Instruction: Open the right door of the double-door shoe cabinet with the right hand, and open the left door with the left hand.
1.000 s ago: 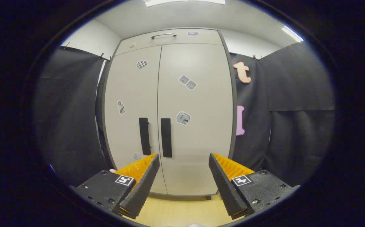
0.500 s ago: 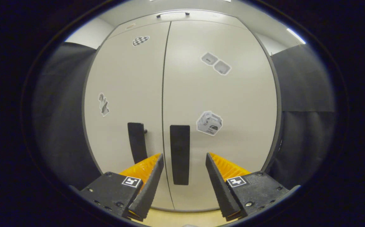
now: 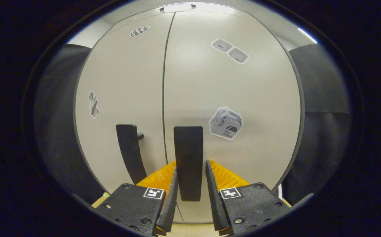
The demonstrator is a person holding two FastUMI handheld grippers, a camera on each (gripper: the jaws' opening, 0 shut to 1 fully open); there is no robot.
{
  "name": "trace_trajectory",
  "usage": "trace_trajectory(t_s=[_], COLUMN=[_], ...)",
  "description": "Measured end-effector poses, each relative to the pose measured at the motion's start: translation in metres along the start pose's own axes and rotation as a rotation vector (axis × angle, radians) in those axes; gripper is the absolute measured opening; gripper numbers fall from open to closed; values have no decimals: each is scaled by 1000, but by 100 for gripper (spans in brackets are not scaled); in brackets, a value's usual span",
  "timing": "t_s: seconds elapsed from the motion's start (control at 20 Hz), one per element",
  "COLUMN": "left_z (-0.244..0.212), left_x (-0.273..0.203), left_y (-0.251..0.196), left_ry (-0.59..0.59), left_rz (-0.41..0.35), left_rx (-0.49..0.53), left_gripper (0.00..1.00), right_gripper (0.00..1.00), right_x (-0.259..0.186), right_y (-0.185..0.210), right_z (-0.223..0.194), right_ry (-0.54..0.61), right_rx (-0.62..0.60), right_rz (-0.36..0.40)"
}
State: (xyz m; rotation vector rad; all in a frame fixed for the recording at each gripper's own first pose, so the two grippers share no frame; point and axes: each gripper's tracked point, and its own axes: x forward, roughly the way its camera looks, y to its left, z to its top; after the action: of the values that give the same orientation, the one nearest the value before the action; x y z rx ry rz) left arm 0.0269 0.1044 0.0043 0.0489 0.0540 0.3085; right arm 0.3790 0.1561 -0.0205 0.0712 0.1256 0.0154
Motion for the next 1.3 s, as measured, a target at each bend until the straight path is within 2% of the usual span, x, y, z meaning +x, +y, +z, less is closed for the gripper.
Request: trace_trajectory(t_s=[0.05,0.15,0.2,0.4,0.9,1.1,1.3], left_z=[2,4,5,5,7,7,5], left_x=[-1,-1,0,-2,-39,-53,-69], left_y=[-1,-2,-2,-6,-26,-38,-46], left_ry=[-5,-15,-20,-19,-47,-53,-48], left_rz=[-3,-12,-15,-41,-155,-207,-246], left_rx=[1,3,2,-14,-51,-62,-61], left_gripper=[95,95,95,95,94,95,95], right_gripper=[45,32,33,26,25,23,21], right_x=[0,-3,-5,-27,-116,-149,-179], right_y=[1,1,1,-2,-44,-73,-116], right_z=[0,1,1,-3,-14,-18,-20], right_ry=[0,10,13,18,24,23,7], right_rx=[2,7,3,-23,-32,-25,4], right_rz=[5,15,20,55,94,71,5])
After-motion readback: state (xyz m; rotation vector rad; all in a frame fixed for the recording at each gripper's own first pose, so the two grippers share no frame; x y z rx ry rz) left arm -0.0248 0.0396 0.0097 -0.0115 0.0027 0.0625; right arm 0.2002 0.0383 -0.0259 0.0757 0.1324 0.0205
